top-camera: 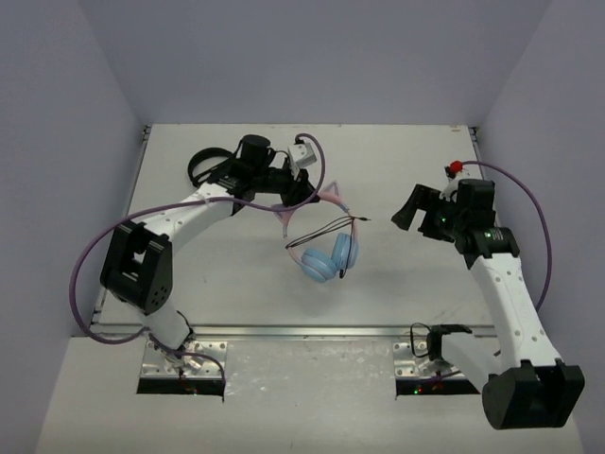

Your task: Wrap the headphones

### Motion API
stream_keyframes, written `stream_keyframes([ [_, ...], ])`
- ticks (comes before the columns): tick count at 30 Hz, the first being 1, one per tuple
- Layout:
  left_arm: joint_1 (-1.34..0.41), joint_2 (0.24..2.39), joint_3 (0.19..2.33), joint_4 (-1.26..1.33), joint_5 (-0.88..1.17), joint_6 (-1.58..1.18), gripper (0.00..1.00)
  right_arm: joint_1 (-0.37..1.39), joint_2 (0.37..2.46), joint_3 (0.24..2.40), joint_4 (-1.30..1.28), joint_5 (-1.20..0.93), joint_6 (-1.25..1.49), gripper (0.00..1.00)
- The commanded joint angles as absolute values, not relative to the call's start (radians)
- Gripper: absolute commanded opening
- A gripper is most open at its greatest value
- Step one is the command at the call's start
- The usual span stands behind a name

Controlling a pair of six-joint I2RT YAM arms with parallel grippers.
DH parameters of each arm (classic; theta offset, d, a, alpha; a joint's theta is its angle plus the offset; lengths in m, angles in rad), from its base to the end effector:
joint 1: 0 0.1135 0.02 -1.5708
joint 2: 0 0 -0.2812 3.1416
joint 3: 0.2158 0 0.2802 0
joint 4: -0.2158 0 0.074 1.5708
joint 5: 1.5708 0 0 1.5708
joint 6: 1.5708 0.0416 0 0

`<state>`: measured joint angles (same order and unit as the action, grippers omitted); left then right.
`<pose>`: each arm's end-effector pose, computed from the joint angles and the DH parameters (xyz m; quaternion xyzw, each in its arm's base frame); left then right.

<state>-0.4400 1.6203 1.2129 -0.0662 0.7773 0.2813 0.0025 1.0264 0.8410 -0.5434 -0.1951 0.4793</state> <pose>0.3506 -0.1973 0.2937 0.4635 0.6691 -0.3606 0.4555 0.2401 0.0087 0.2861 0.1758 0.8920 0.1834 0.3738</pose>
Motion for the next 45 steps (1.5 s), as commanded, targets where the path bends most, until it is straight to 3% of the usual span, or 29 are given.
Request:
stream_keyframes([
  [1, -0.453, 1.707, 1.336, -0.113, 0.876, 0.34, 0.01, 0.003, 0.924, 0.893, -0.58, -0.332, 0.477, 0.99],
  [7, -0.468, 1.961, 1.595, -0.403, 0.962, 0.483, 0.01, 0.003, 0.697, 0.858, -0.595, -0.486, 0.491, 0.99],
  [15, -0.538, 2.097, 1.727, -0.488, 0.962, 0.571, 0.01, 0.003, 0.517, 0.842, -0.666, -0.612, 0.523, 0.99],
  [24, -0.558, 2.164, 1.681, -0.445, 1.049, 0.587, 0.01, 0.003, 0.416, 0.94, -0.779, -0.627, 0.491, 0.99],
  [45, -0.568, 2.276, 1.657, -0.386, 1.019, 0.546, 0.05, 0.003, 0.373, 0.902, -0.747, -0.709, 0.518, 0.99],
])
